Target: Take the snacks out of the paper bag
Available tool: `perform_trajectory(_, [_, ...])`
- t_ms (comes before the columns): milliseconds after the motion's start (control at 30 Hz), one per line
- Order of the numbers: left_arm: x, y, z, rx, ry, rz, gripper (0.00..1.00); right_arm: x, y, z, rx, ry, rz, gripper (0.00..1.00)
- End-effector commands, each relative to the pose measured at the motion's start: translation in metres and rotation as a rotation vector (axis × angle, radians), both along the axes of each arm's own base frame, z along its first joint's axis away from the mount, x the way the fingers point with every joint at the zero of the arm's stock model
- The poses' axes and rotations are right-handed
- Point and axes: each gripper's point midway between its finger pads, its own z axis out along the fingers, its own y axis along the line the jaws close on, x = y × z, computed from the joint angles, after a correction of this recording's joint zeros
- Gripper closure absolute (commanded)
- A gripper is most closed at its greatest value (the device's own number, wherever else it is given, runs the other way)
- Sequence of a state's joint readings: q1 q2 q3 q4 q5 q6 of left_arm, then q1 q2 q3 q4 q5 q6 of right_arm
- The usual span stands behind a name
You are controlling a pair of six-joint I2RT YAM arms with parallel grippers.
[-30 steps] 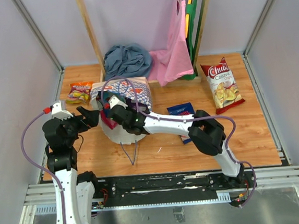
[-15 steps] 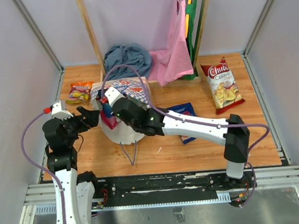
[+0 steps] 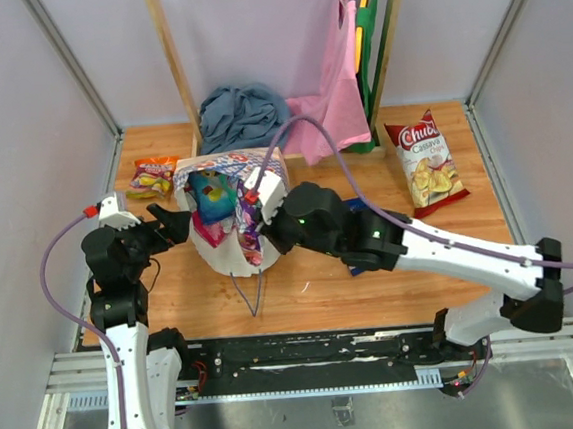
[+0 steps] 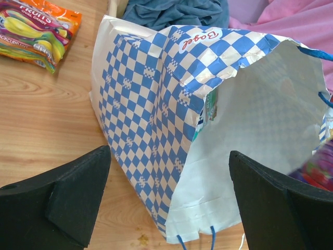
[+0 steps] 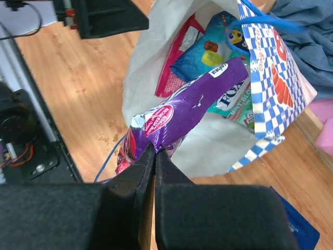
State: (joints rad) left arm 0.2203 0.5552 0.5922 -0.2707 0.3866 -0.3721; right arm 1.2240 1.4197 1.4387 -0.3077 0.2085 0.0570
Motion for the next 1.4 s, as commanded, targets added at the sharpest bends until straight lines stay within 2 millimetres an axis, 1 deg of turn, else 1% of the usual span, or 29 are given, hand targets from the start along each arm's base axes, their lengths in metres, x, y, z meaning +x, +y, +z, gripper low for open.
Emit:
perform_trajectory(0, [0.001,-0.003,0.004,0.000,-0.029,-0.016,0.00,-0.022,-0.023,0.025,0.098,0.022,0.047,0.99])
perform_trajectory(33, [0.001,-0.003,0.004,0.001,-0.029,-0.017,0.00,-0.022,-0.031,0.026,0.111,0.029,0.036,0.99])
perform_trajectory(133, [0.001,-0.003,0.005,0.001,-0.030,-0.017,0.00,-0.022,-0.053,0.021,0.138,0.064,0.000,0.99])
perform_trajectory(267, [0.001,-0.003,0.004,0.000,-0.028,-0.018,0.00,-0.024,-0.082,0.009,0.144,0.103,-0.047,0.99])
perform_trajectory(367, [0.001,-0.004,0.003,0.002,-0.027,-0.023,0.00,-0.022,-0.107,0.006,0.161,0.113,-0.103,0.99])
perform_trajectory(400, [0.001,-0.004,0.003,0.001,-0.026,-0.024,0.01,-0.021,-0.116,0.008,0.180,0.117,-0.118,0.99])
perform_trajectory(533, [0.002,-0.004,0.002,0.000,-0.025,-0.025,0.01,-0.004,-0.153,0.004,0.212,0.149,-0.234,0.99])
perform_trajectory(667, [0.002,-0.004,0.002,0.000,-0.024,-0.025,0.01,0.024,-0.194,-0.014,0.184,0.205,-0.421,0.99])
perform_trajectory(733, [0.002,-0.004,0.002,0.001,-0.025,-0.026,0.01,0.037,-0.208,-0.024,0.193,0.245,-0.476,0.99])
perform_trajectory(867, [0.002,-0.005,0.001,-0.001,-0.023,-0.029,0.01,0.065,-0.229,-0.041,0.229,0.302,-0.568,0.99])
perform_trajectory(967, [0.002,-0.005,0.001,0.000,-0.022,-0.031,0.01,0.086,-0.238,-0.058,0.267,0.342,-0.621,0.99])
perform_trajectory(1067, [0.002,-0.005,0.000,-0.002,-0.018,-0.032,0.01,0.107,-0.236,-0.074,0.309,0.391,-0.632,0.99])
perform_trajectory(1133, [0.003,-0.005,0.000,-0.003,-0.017,-0.032,0.01,0.119,-0.234,-0.079,0.319,0.398,-0.635,0.99])
perform_trajectory(1200, [0.002,-0.005,0.000,-0.002,-0.017,-0.031,0.01,0.131,-0.229,-0.079,0.334,0.395,-0.620,0.99])
perform_trajectory(1267, [0.003,-0.005,-0.001,-0.003,-0.016,-0.031,0.01,0.141,-0.223,-0.074,0.354,0.390,-0.599,0.99])
perform_trajectory(1367, [0.003,-0.005,0.000,-0.003,-0.017,-0.031,0.01,0.157,-0.219,-0.063,0.388,0.359,-0.594,0.99])
